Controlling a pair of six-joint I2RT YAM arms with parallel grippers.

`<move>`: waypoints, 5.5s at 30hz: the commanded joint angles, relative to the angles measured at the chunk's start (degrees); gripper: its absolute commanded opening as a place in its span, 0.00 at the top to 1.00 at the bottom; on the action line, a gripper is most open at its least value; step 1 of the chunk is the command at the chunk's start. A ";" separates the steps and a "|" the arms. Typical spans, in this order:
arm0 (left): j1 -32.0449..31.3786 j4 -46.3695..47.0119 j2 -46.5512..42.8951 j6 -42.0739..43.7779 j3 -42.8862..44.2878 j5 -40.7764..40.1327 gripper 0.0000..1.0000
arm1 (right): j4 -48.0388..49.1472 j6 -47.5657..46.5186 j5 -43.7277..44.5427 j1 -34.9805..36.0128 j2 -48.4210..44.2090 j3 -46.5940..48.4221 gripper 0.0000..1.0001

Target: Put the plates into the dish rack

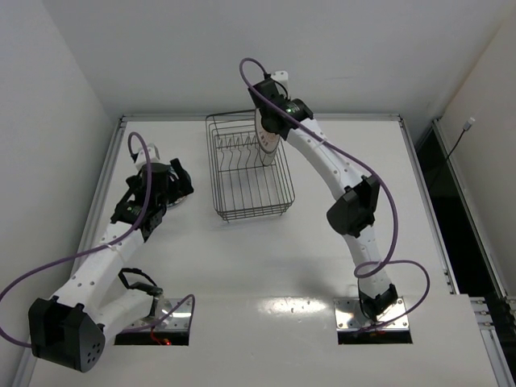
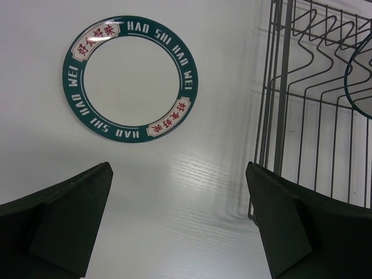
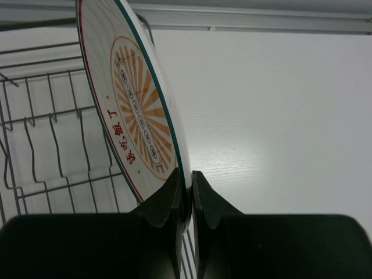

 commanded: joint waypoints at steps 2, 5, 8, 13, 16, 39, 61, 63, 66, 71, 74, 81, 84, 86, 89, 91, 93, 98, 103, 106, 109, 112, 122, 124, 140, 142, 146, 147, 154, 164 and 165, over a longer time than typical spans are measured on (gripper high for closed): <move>-0.57 0.78 0.62 -0.03 1.44 -0.63 0.01 | 5.71 -4.06 6.56 -0.97 -3.53 2.77 1.00; -0.57 1.31 1.14 -0.03 1.44 -0.11 0.01 | 7.02 -4.68 6.05 -0.44 -2.58 2.77 1.00; -0.57 1.84 1.67 -0.03 1.44 -0.11 0.01 | 7.02 -4.68 4.20 -0.44 -0.47 2.77 1.00; -0.57 1.84 1.67 -0.03 1.44 -0.63 0.01 | 6.41 -4.68 3.05 -0.44 3.57 3.30 1.00; -0.57 1.84 1.67 0.49 1.44 -1.16 0.01 | 5.18 -4.68 2.44 0.08 4.89 2.60 1.00; -0.57 2.45 1.06 4.45 -0.85 -6.79 0.01 | 0.61 5.60 -21.72 0.08 4.82 -3.21 0.82; 26.23 18.33 8.60 -37.19 -17.34 16.32 0.01 | -2.90 -0.98 -53.81 -7.39 -22.24 -11.80 0.36; 27.47 25.96 10.28 -40.53 -19.56 17.21 0.01 | -3.70 -2.83 -54.51 -8.44 -24.10 -14.01 0.35; 27.47 31.00 13.87 -41.77 -20.62 15.90 0.01 | -3.70 -4.15 -55.31 -9.58 -27.44 -18.31 0.33; 27.99 35.84 20.56 -43.97 -20.62 14.66 0.01 | -4.40 -5.29 -55.83 -11.25 -28.59 -19.03 0.32; 28.52 38.05 27.83 -43.46 -18.09 17.37 0.13 | -4.40 -5.29 -56.44 -12.57 -28.59 -19.03 0.31; 29.05 38.39 41.83 -41.86 -7.09 26.88 0.60 | -3.87 -5.29 -58.11 -15.91 -28.59 -19.03 0.31; 29.05 38.93 41.84 -42.66 -7.09 27.40 0.83 | -3.87 -5.29 -58.65 -16.62 -28.59 -19.03 0.30; 29.58 38.41 41.84 -42.66 -7.09 26.62 1.00 | -3.87 -5.29 -59.34 -17.75 -28.59 -19.03 0.30; 29.58 37.09 38.07 -43.97 -7.09 24.86 1.00 | -3.87 -5.29 -60.83 -18.29 -28.06 -19.64 0.30; 29.58 36.47 35.26 -44.59 -6.39 24.16 1.00 | -2.48 -5.29 -63.03 -18.81 -27.54 -19.64 0.30; 29.58 34.72 31.39 -44.59 -2.81 23.45 1.00 | -0.46 -4.77 -66.45 -19.34 -27.53 -20.16 0.30; 28.44 32.07 27.35 -43.46 6.52 26.77 1.00 | 10.34 1.38 -80.49 -20.48 -26.83 -24.20 0.30; 24.66 32.07 19.53 -41.00 5.32 30.56 1.00 | 21.25 6.30 -91.67 -21.71 -26.05 -26.67 0.30; 21.68 33.48 13.90 -38.36 3.11 35.03 1.00 | 23.97 8.41 -94.58 -21.71 -24.55 -27.20 0.30; 17.63 33.48 10.38 -37.12 1.44 39.95 1.00 | 27.83 11.57 -97.65 -21.71 -23.75 -30.27 0.30; 12.80 33.48 10.38 -37.12 0.73 42.87 1.00 | 28.90 12.20 -98.28 -21.71 -23.23 -31.94 0.30; 2.69 39.63 12.66 -38.53 1.96 44.19 1.00 | 27.94 12.20 -98.29 -20.57 -22.00 -36.52 0.30; 2.15 39.10 12.66 -39.05 1.96 43.23 1.00 | 27.94 11.67 -97.76 -20.57 -22.00 -38.09 0.30; 0.40 1.08 34.08 -22.81 24.87 42.97 0.56 | 7.85 -0.18 -85.82 -19.96 -23.85 -35.30 0.31; -0.92 -7.80 37.87 -20.26 30.76 37.35 0.54 | 2.05 -2.91 -82.39 -18.56 -22.79 -31.17 0.31; -2.68 -16.69 45.25 -14.82 43.15 30.40 0.43 | 1.22 -4.33 -79.57 -16.80 -24.18 -31.67 0.31; -3.29 -20.19 46.49 -13.84 45.45 28.82 0.40 | 1.75 -4.33 -79.56 -16.79 -24.80 -32.38 0.31; -3.29 -28.14 59.68 -0.67 65.32 22.39 0.24 | 3.52 -4.94 -80.71 -16.79 -29.64 -36.69 0.31; -3.55 -26.21 63.38 -0.55 69.90 21.70 0.24 | -4.14 -7.67 -69.47 -15.57 -30.70 -37.83 0.37; -3.56 -25.59 61.20 -1.43 68.25 20.73 0.24 | -2.92 -7.67 -67.63 -14.87 -30.70 -39.14 0.39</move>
